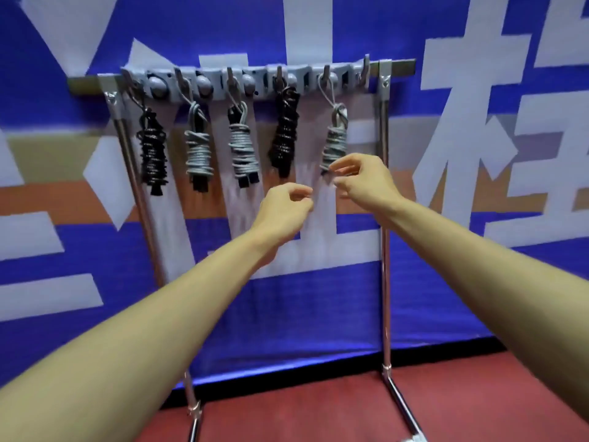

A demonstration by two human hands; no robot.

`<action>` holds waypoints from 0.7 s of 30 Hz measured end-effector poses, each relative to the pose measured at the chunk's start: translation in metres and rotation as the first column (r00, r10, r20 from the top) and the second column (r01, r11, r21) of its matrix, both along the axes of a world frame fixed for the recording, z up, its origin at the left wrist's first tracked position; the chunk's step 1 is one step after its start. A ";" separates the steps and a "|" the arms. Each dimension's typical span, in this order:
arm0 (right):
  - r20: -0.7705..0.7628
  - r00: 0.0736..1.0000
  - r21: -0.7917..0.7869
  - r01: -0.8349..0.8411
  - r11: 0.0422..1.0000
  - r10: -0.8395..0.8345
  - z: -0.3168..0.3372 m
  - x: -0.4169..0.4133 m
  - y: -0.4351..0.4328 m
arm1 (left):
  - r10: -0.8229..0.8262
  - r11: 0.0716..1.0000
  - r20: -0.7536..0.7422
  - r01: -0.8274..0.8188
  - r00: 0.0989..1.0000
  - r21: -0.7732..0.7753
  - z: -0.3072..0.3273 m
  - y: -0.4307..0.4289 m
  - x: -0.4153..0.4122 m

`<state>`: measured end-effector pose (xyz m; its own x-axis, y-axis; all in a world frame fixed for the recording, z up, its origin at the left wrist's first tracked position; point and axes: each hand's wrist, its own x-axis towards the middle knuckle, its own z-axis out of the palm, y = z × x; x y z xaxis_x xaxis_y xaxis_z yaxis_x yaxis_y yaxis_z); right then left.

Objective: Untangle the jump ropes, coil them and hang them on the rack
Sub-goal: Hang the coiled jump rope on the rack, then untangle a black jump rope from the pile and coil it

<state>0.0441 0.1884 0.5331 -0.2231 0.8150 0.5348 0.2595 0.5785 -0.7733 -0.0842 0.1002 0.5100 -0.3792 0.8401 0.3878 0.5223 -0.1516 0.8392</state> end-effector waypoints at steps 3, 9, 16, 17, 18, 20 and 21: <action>0.083 0.993 -0.199 -0.072 0.977 0.090 -0.074 0.008 -0.036 | -0.024 0.980 -0.011 0.021 1.000 -0.199 -0.073 -0.050 0.003; 0.289 0.929 -0.429 -0.089 0.899 0.230 -0.202 0.031 -0.106 | -0.011 0.884 0.017 0.017 1.000 -0.467 -0.204 -0.134 0.013; 0.282 0.902 -0.582 -0.110 0.806 0.327 -0.302 0.044 -0.151 | 0.008 0.829 0.119 0.060 0.993 -0.557 -0.307 -0.202 0.034; 0.301 0.887 -0.594 -0.112 0.796 0.349 -0.316 0.044 -0.155 | 0.014 0.818 0.131 0.064 0.991 -0.571 -0.318 -0.207 0.033; 0.328 0.869 -0.606 -0.106 0.788 0.369 -0.331 0.043 -0.155 | 0.021 0.804 0.148 0.071 0.989 -0.590 -0.330 -0.210 0.031; 0.396 0.835 -0.621 -0.062 0.781 0.381 -0.361 0.041 -0.151 | 0.040 0.773 0.194 0.092 0.980 -0.628 -0.352 -0.211 0.025; 0.432 0.817 -0.625 -0.033 0.780 0.381 -0.377 0.041 -0.146 | 0.056 0.755 0.218 0.102 0.974 -0.647 -0.363 -0.209 0.022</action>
<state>0.0846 0.0419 0.1564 -0.5171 0.8159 -0.2587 0.6380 0.1660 -0.7519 -0.0620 -0.1086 0.1467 -0.3620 0.8667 -0.3433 0.3252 0.4625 0.8248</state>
